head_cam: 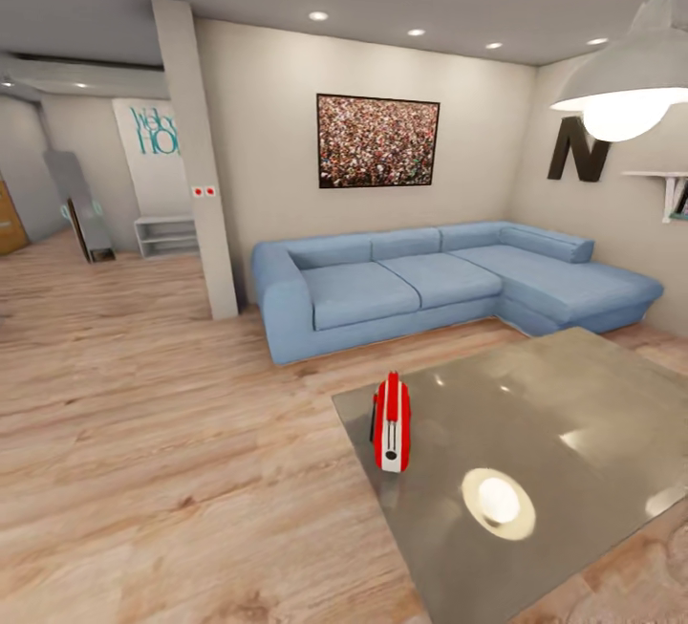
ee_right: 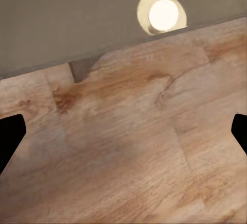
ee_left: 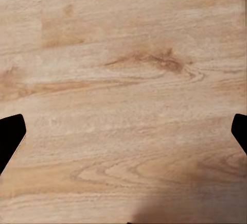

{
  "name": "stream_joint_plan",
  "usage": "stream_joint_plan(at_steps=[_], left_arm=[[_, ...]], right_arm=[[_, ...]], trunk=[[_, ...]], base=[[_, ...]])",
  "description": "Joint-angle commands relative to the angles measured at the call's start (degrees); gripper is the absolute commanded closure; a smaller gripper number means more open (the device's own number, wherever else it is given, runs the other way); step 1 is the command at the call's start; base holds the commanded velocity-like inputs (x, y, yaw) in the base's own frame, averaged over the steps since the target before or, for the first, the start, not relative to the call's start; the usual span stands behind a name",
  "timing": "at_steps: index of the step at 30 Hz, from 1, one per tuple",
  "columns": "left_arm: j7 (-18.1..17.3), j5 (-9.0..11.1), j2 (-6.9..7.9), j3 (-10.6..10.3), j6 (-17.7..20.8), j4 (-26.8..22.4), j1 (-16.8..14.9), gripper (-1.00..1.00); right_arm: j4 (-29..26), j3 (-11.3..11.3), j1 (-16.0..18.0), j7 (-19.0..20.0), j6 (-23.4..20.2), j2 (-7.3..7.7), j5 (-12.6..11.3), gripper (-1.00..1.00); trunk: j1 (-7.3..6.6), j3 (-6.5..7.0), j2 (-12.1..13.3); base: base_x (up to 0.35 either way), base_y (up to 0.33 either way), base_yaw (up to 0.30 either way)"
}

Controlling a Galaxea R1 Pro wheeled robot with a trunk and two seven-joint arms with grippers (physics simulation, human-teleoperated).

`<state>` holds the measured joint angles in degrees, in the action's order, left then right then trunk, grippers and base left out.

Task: Turn on the radio receiver that's on the table in the living room.

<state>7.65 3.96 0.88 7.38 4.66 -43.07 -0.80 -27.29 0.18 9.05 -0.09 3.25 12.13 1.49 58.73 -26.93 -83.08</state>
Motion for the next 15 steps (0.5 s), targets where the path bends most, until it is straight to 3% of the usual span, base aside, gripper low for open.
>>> stream_joint_plan(at_steps=[1, 15], left_arm=[[0.00, 0.00, 0.00, 0.00, 0.00, 0.00, -0.01, -1.00], [0.00, 0.00, 0.00, 0.00, 0.00, 0.00, 0.01, -1.00]], right_arm=[[0.02, 0.00, 0.00, 0.00, 0.00, 0.00, 0.00, -1.00], [0.00, 0.00, 0.00, 0.00, 0.00, 0.00, 0.00, -1.00]], trunk=[[0.00, 0.00, 0.00], [0.00, 0.00, 0.00]], base=[[0.165, 0.280, -0.276], [0.169, 0.280, -0.257]])
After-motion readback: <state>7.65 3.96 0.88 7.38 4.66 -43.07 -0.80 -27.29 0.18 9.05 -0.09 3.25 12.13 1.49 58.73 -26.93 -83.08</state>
